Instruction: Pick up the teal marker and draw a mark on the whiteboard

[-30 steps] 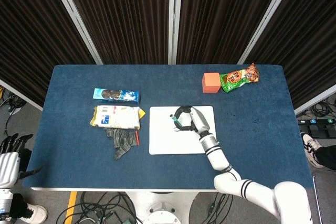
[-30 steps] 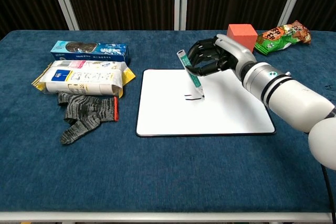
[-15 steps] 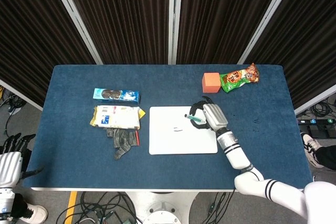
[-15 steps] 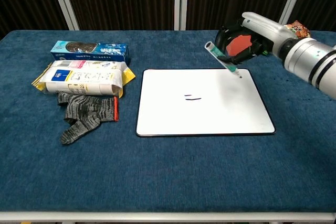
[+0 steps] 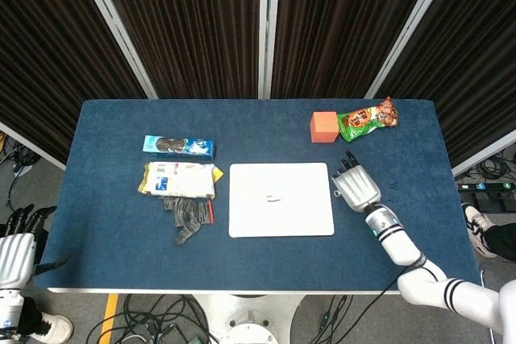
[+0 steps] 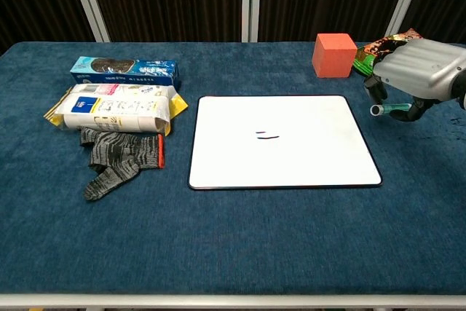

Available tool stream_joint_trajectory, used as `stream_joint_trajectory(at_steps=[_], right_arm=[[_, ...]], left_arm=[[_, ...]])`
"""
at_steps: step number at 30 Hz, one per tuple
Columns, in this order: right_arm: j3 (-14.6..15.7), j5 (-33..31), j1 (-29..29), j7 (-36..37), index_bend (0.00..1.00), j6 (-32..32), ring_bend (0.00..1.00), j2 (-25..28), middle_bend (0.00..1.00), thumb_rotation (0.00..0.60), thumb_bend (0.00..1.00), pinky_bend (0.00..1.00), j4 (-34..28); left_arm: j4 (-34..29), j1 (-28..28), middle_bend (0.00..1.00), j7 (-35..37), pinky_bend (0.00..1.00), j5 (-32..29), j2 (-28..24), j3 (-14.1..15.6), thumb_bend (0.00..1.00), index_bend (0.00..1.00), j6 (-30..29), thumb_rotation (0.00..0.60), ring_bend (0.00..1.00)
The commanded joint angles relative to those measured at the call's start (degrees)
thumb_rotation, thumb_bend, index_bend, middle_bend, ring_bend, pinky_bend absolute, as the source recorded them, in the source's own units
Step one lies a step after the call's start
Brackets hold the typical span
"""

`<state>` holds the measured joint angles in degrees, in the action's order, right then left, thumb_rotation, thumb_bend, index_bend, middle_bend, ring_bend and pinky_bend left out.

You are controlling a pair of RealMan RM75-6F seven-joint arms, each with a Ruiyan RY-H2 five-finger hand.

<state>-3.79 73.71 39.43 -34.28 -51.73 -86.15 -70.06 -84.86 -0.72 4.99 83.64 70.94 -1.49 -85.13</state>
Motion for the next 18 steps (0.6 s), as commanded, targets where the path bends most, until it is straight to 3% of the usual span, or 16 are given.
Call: stream_joint_trajectory(at_steps=[1,3,7,11,15,18], right_arm=[[2.30,1.54,0.04,-3.39,0.55,-0.16,0.15,-2.33,0.42,0.600,0.60,0.00,4.09],[3.09,2.02,-0.11,-5.60,0.50,-0.39,0.13,-3.29,0.39,0.600,0.60,0.00,5.39],[3.64,0.94,-1.21,-9.59,0.23,-1.19,0.02,-3.76,0.23,0.600,0.53,0.00,4.55],[3.30,-0.38,-3.36,-10.93,0.05,-4.37,0.00,-1.20,0.09,0.600,0.53,0.00,-0.50],[2.31,-0.70,-7.64,-5.78,0.01,-11.08,0.00,4.49,0.06,0.600,0.53,0.00,-8.48],[1.70,0.34,-12.79,5.77,0.02,-17.53,0.00,10.70,0.10,0.600,0.53,0.00,-16.18]], left_arm=[[-0.14,0.04,0.16,-0.12,0.04,0.00,-0.04,0.02,0.09,0.16,-0.07,0.600,0.04],[-0.20,0.02,0.16,-0.24,0.04,-0.06,-0.07,0.05,0.09,0.16,0.04,0.600,0.04],[-0.25,0.05,0.16,-0.27,0.04,-0.20,-0.07,0.05,0.09,0.16,0.12,0.600,0.04],[-0.21,0.03,0.16,-0.22,0.04,0.01,-0.13,0.04,0.09,0.16,-0.06,0.600,0.04],[0.03,0.08,0.16,0.09,0.04,0.07,-0.11,-0.06,0.09,0.16,-0.33,0.600,0.04],[0.16,-0.01,0.16,0.03,0.04,0.32,-0.01,-0.05,0.09,0.16,-0.40,0.600,0.04]])
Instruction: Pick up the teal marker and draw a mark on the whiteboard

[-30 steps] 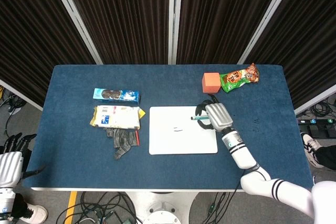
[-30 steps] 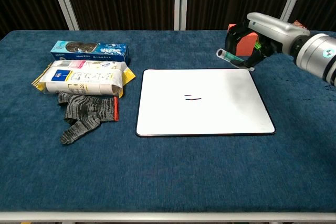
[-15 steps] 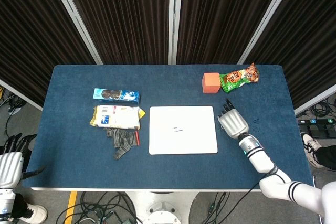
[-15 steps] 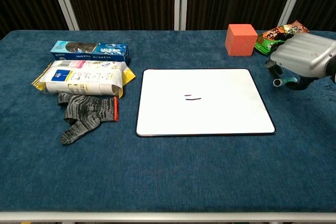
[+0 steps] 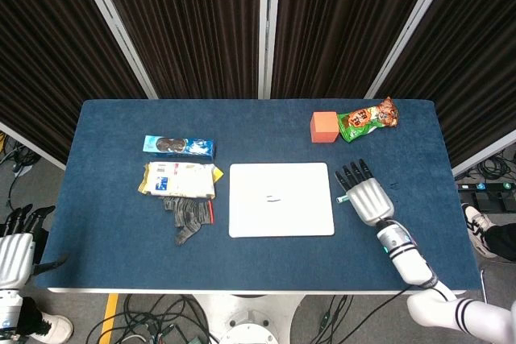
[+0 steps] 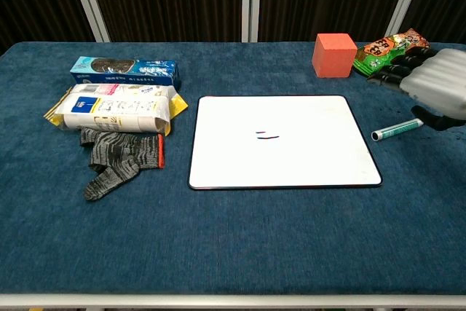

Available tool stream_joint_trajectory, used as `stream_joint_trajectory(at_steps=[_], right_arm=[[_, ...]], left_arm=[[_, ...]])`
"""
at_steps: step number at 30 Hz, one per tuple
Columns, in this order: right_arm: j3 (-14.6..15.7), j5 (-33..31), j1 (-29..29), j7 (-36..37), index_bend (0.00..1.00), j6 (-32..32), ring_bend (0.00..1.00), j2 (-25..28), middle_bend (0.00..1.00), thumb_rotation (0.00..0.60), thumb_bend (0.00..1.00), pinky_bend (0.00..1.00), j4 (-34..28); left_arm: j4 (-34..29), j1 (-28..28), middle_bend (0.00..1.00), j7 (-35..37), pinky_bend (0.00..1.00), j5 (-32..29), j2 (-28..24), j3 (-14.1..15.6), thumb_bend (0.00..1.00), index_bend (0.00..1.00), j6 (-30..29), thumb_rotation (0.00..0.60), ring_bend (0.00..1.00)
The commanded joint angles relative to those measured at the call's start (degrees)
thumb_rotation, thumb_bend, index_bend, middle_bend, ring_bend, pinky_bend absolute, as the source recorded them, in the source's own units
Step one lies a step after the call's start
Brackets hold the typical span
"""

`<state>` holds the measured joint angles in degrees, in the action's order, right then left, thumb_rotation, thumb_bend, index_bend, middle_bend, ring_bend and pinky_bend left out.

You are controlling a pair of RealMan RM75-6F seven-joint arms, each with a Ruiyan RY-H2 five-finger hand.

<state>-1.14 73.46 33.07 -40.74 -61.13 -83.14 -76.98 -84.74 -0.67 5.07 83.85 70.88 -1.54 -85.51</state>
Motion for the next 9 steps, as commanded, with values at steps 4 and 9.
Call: stream_joint_trajectory(at_steps=[4,9], right_arm=[[0.32,6.50,-12.97,26.20,0.07,-17.85,0.00,13.76,0.14,0.600,0.52,0.00,-13.11],[2.46,12.31,-20.46,38.92,0.09,-28.60,0.00,17.88,0.16,0.600,0.52,0.00,-15.29]], left_arm=[[-0.08,-0.34,0.16,-0.57,0.04,0.36,0.09,-0.16,0.09,0.16,-0.08,0.600,0.04],[-0.33,-0.57,0.16,-2.20,0.04,1.00,0.66,-0.49,0.09,0.16,-1.00,0.600,0.04]])
